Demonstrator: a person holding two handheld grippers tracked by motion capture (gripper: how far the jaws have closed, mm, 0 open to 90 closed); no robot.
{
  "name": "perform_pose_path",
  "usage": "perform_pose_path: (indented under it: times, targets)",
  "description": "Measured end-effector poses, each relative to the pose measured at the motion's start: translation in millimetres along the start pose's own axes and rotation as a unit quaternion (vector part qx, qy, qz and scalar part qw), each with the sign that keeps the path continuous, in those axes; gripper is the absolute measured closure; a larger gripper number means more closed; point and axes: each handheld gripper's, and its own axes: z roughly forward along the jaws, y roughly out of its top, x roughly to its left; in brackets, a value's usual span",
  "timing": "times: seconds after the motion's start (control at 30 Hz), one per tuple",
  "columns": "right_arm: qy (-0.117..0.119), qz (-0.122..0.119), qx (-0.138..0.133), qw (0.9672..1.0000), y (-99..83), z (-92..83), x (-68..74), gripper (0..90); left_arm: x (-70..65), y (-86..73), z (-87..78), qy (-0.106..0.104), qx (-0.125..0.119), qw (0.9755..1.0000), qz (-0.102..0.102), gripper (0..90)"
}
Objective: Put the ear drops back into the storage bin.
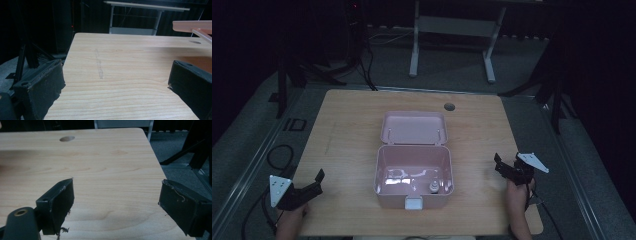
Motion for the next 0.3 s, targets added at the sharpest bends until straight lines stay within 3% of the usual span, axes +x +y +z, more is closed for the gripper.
perform_pose_path:
  times: [0.17, 0.3]
  targets:
    - [0.003, 0.006, 0.006, 1.0000, -0.8, 0.4, -3.0, 12.3, 0.1, 0.0, 0.0, 0.000, 0.000, 1.0000, 0.000, 0.4]
    - [0.007, -0.003, 0.015, 0.9999, -1.2, 2.6, -0.8, 12.3, 0.2, 0.0, 0.1, 0.000, 0.001, 1.0000, -0.001, 0.5]
